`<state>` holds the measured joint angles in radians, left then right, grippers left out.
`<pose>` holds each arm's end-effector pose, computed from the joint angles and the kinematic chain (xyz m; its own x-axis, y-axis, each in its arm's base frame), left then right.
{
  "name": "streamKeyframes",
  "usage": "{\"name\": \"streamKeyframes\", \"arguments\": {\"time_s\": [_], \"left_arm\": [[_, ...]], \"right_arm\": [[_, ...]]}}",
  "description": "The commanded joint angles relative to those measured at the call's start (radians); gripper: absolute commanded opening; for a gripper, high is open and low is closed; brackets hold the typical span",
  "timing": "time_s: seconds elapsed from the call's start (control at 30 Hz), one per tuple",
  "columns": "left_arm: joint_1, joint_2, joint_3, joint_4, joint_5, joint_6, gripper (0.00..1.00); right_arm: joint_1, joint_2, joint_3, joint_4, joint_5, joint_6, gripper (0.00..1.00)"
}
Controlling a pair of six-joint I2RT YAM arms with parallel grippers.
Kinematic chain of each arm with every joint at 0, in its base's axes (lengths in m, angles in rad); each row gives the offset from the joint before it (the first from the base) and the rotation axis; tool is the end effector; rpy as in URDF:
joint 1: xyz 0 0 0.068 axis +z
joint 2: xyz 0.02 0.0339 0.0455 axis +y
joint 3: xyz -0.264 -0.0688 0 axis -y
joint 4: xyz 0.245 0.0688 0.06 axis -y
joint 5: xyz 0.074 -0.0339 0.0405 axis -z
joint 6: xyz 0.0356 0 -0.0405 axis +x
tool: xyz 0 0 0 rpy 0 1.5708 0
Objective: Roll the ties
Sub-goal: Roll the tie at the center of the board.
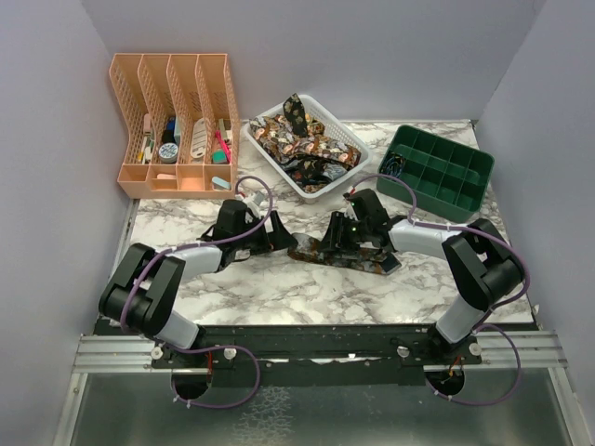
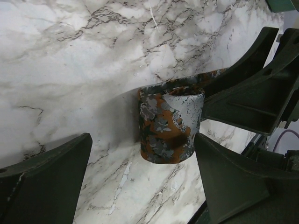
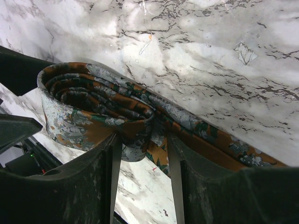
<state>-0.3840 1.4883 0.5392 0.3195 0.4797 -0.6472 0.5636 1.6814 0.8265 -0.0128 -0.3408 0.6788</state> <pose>0.2489 -0.1183 0.1502 -0.8445 -0.2357 -0.4810 0.2119 0.6777 -0.7041 0.2682 0.1835 0.1484 -0.9327 0.1105 -0.3432 -0.1292 0.7861 0.6044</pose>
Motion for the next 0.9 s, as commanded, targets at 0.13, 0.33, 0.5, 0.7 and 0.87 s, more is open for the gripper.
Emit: {"name": "streamKeyframes", "arguments": {"time_s": [0.13, 0.33, 0.5, 0.7, 0.87], "left_arm": [[-0.021, 0.076, 0.004, 0.127, 0.044, -0.004, 0.85], [-0.029, 0.133, -0.004, 0.167, 0.020, -0.023, 0.73], [-0.045, 0.180, 0.001, 0.167, -0.018, -0.011, 0.65], [-0.070, 0.180, -0.016, 0.162, -0.083, 0.013, 0.51], [-0.076, 0.138, -0.011, 0.141, -0.092, 0.026, 0.57]], "right_arm": [[0.002, 0.001, 0.009, -0.090, 0.042, -0.041, 0.48], [0.001, -0.005, 0.004, -0.098, 0.043, -0.046, 0.49], [0.002, -0.046, 0.007, -0.079, -0.002, -0.055, 0.54], [0.002, -0.107, 0.039, -0.102, -0.002, -0.080, 0.61], [0.002, -0.153, 0.055, -0.137, 0.034, -0.113, 0.67]]}}
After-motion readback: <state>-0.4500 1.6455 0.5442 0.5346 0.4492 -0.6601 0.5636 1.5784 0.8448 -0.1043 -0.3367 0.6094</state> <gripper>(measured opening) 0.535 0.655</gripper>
